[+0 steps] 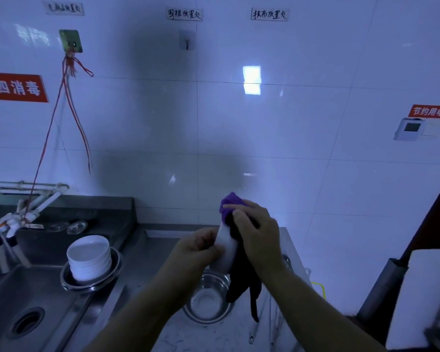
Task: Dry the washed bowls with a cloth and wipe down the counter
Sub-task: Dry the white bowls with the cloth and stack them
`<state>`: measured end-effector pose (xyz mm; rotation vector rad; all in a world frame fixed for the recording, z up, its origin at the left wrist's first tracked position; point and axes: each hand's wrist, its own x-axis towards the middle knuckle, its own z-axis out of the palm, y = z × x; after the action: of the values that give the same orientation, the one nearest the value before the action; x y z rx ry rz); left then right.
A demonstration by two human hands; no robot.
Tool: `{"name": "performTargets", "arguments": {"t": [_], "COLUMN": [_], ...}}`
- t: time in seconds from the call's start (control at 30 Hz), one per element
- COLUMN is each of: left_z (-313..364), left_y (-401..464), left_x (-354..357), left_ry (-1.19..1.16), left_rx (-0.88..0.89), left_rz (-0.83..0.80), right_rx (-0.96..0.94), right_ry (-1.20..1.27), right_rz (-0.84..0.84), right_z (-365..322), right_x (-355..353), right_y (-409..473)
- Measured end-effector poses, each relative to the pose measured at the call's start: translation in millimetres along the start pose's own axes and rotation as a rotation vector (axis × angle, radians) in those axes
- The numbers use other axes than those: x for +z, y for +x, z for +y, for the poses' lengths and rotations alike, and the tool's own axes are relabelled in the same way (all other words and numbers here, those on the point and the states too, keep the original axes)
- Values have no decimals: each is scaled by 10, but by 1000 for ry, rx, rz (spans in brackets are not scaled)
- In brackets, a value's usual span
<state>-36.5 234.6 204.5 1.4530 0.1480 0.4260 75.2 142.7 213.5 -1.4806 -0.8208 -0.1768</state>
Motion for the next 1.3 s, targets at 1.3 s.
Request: {"name": "performTargets", "arguments": {"t": [1.3], "left_z": [-12], "left_y": [249], "left_x": [-165], "left_ry": [-561], "left_rx": [-92], "left_rz": [135], "right_rx": [-486], "right_ry": [-458], "right_rz": [-11], "right_z": [69], "right_x": [-102], "right_y": [-11]}}
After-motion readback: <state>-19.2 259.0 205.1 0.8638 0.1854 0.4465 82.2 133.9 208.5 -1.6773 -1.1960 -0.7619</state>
